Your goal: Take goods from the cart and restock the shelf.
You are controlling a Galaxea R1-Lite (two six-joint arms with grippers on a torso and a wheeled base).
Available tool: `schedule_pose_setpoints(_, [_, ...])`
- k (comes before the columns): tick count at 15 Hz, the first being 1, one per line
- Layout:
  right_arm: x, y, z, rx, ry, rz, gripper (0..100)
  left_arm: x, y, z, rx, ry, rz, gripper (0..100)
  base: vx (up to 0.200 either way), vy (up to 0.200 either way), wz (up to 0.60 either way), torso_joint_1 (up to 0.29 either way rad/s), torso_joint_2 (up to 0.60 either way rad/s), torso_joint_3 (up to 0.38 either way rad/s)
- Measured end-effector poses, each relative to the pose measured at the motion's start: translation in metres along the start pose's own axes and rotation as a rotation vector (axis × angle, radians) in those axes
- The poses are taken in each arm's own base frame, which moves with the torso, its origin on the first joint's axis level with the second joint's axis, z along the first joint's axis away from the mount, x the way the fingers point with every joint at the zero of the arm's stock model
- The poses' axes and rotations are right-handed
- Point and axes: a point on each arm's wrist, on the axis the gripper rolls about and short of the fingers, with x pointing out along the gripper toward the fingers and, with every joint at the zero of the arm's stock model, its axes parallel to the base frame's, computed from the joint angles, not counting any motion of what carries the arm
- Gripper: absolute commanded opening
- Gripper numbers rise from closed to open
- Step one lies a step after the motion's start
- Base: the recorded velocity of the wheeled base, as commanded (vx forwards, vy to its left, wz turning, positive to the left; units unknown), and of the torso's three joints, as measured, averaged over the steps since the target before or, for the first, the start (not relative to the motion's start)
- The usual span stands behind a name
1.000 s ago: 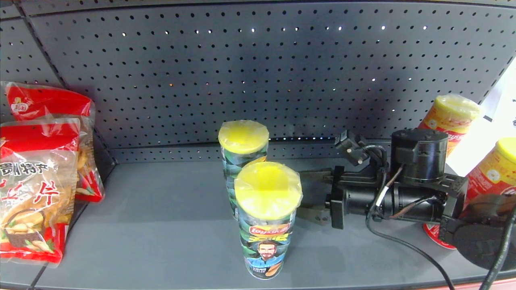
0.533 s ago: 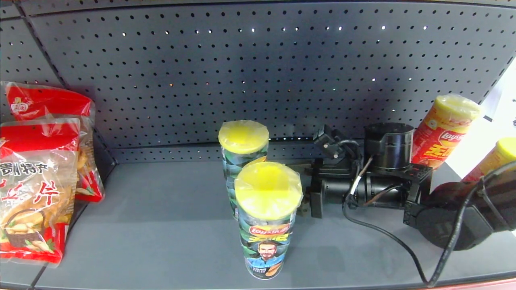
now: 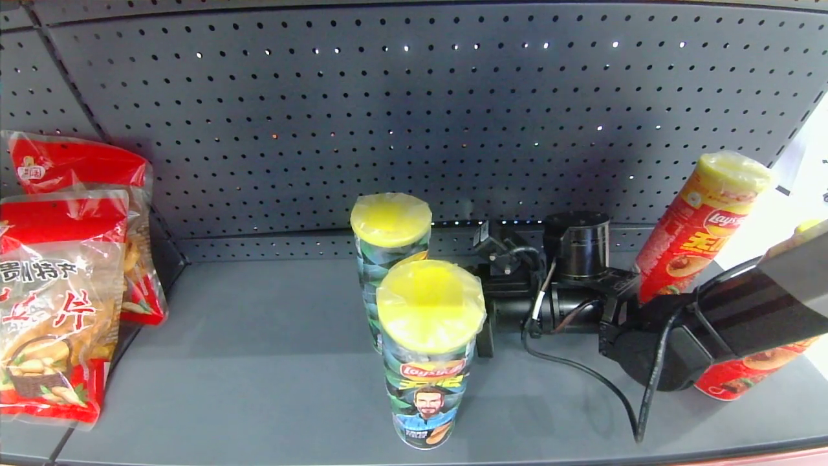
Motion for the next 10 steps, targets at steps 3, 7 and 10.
schedule_pose_setpoints(3, [0.007, -0.001, -0.001, -0.003, 0.0, 0.008, 100, 0.0, 0.0, 0.0, 0.0, 0.0, 0.0, 100, 0.0, 0.0, 0.0, 0.0, 0.0, 0.0])
schedule_pose_setpoints(7, [0.017, 0.004, 0.006, -0.023, -0.022, 0.031, 0, 0.0, 0.0, 0.0, 0.0, 0.0, 0.0, 100, 0.0, 0.0, 0.0, 0.0, 0.0, 0.0])
schedule_pose_setpoints(10, [0.021, 0.005, 0.006, -0.026, -0.024, 0.038, 0, 0.0, 0.0, 0.0, 0.0, 0.0, 0.0, 100, 0.0, 0.0, 0.0, 0.0, 0.0, 0.0])
